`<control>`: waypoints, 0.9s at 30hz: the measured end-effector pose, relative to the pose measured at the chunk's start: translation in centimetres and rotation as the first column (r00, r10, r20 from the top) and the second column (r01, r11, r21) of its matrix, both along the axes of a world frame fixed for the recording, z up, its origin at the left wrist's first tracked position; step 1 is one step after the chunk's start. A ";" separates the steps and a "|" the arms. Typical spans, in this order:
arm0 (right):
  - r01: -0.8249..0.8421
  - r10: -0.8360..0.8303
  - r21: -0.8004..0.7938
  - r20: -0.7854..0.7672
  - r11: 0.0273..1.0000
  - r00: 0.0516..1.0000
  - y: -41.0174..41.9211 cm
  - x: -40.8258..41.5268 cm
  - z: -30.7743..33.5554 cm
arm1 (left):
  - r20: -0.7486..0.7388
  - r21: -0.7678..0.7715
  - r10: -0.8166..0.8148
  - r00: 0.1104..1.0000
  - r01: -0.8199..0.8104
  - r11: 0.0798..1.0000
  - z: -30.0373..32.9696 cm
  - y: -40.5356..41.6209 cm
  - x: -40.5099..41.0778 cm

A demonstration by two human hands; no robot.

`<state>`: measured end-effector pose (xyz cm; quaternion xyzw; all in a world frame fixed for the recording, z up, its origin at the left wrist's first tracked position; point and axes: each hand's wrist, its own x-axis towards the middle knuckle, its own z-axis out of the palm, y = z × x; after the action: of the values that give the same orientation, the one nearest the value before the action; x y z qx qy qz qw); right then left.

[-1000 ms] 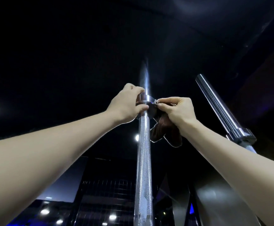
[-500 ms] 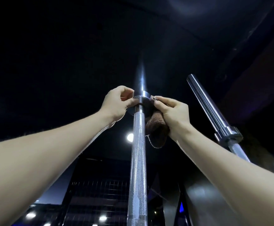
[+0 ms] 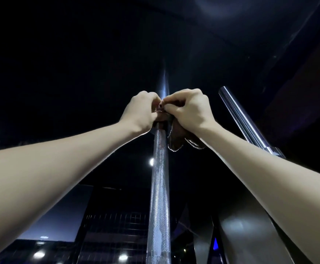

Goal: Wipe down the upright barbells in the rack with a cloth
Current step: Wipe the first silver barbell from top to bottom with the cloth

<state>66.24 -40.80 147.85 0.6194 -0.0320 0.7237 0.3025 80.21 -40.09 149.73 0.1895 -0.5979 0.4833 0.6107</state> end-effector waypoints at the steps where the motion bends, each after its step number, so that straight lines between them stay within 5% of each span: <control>1: -0.038 0.038 0.012 -0.002 0.999 0.999 -0.4 0.0 0.0 | 0.008 0.021 -0.076 0.997 0.076 0.997 0.1 -0.4 0.3; 4: -0.300 0.297 0.105 0.040 0.948 0.954 -2.5 -0.3 -0.2 | -0.005 0.121 -0.331 0.944 0.329 0.936 -0.2 -1.7 1.0; 8: -0.610 0.604 0.254 0.110 0.751 0.789 -4.6 -0.3 -0.5 | -0.097 0.262 -0.673 0.733 0.671 0.694 -0.9 -3.2 1.6; 12: -0.575 0.567 0.350 0.137 0.739 0.812 -6.9 -0.2 -1.2 | -0.174 0.378 -0.761 0.625 0.756 0.534 -1.9 -2.9 2.0; 14: -0.565 0.545 0.349 0.162 0.748 0.822 -7.3 -0.2 -1.0 | -0.174 0.402 -0.637 0.751 0.645 0.650 -2.3 -2.0 2.4; 16: -0.531 0.506 0.319 0.163 0.785 0.847 -7.0 -0.5 -0.7 | -0.118 0.301 -0.396 0.911 0.413 0.860 -2.0 -0.8 2.6; 18: -0.484 0.459 0.262 0.153 0.835 0.875 -6.1 -1.1 -0.6 | -0.027 0.179 -0.214 0.976 0.216 0.960 -1.5 0.4 2.0; 22: -0.334 0.329 0.110 0.066 0.936 0.942 -2.5 -1.4 -0.4 | 0.106 0.071 0.117 0.987 -0.125 0.990 -0.6 1.8 0.0; 27: -0.120 0.122 0.054 -0.021 0.991 0.992 -0.6 -0.8 -0.1 | 0.042 0.036 0.253 0.966 -0.255 0.966 -0.3 1.1 -0.4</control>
<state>65.45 -41.41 147.75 0.6369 -0.0097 0.7320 0.2420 79.77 -39.01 149.41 0.2682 -0.5898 0.5485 0.5285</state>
